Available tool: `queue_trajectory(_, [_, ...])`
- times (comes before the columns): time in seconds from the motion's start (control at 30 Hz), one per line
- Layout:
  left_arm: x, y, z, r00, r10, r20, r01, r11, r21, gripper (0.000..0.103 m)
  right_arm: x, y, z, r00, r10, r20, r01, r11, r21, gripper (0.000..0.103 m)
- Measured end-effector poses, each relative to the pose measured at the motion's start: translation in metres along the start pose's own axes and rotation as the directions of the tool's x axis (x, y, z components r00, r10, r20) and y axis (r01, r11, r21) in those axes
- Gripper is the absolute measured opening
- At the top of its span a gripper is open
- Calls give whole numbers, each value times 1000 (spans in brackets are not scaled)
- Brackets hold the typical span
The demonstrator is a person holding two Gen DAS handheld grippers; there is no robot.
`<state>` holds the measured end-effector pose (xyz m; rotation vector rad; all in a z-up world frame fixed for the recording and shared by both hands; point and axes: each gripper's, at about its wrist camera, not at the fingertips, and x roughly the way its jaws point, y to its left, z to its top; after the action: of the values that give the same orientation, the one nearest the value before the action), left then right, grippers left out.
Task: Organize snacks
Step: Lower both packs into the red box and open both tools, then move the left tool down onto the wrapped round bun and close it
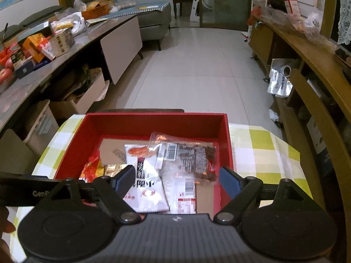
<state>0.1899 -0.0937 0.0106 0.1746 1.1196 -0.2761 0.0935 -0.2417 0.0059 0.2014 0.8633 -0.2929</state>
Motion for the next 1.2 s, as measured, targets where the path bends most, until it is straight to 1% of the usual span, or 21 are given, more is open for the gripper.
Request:
queue_trajectory(0.13, [-4, 11, -9, 1000, 7, -8, -7, 1000, -1, 74, -6, 8, -8, 1000, 18, -15, -19, 1000, -14, 89])
queue_trajectory(0.27, [-6, 26, -21, 1000, 27, -17, -26, 999, 23, 76, -14, 17, -16, 999, 32, -22, -33, 998, -44, 89])
queue_trajectory(0.37, [-2, 36, -30, 999, 25, -49, -23, 998, 52, 80, -18, 23, -23, 998, 53, -36, -55, 997, -56, 89])
queue_trajectory(0.43, [3, 44, -37, 997, 22, -77, -19, 999, 47, 80, -19, 27, -29, 997, 55, -46, -58, 996, -71, 89])
queue_trajectory(0.57, [17, 62, -43, 991, 31, -131, -32, 999, -7, 80, -20, 32, -39, 996, 50, -68, -56, 994, -94, 89])
queue_trajectory(0.67, [26, 75, -44, 987, 14, -161, -25, 998, -66, 80, -17, 35, -41, 995, 50, -83, -59, 993, -102, 89])
queue_trajectory(0.7, [29, 78, -44, 987, 17, -159, -29, 997, -78, 82, -16, 36, -42, 995, 53, -86, -62, 993, -105, 89])
queue_trajectory(0.73, [32, 81, -43, 987, 23, -160, -37, 996, -86, 86, -15, 37, -43, 995, 55, -88, -64, 992, -108, 89])
queue_trajectory(0.77, [34, 83, -43, 986, 26, -164, -42, 994, -97, 87, -14, 37, -43, 994, 56, -90, -66, 992, -111, 89])
queue_trajectory(0.87, [42, 91, -40, 982, 2, -187, -31, 988, -153, 89, -12, 38, -44, 994, 58, -96, -69, 991, -117, 89])
queue_trajectory(1.0, [57, 93, -37, 977, 45, -208, -83, 980, -182, 91, -8, 38, -45, 992, 60, -108, -74, 990, -122, 89])
queue_trajectory(1.07, [67, 95, -38, 971, 49, -233, -97, 975, -199, 88, -7, 39, -47, 992, 62, -114, -77, 988, -132, 89])
queue_trajectory(1.1, [73, 97, -40, 966, 24, -257, -81, 973, -216, 80, -7, 39, -48, 991, 63, -117, -79, 987, -137, 89])
queue_trajectory(1.13, [76, 98, -41, 961, 7, -276, -72, 972, -225, 76, -7, 40, -49, 991, 64, -118, -81, 987, -141, 89])
queue_trajectory(1.17, [74, 96, -42, 964, 23, -265, -81, 975, -209, 73, -8, 40, -49, 991, 63, -121, -81, 986, -147, 89])
queue_trajectory(1.2, [71, 93, -44, 963, 25, -269, -79, 978, -193, 67, -9, 40, -50, 991, 61, -121, -80, 985, -152, 89])
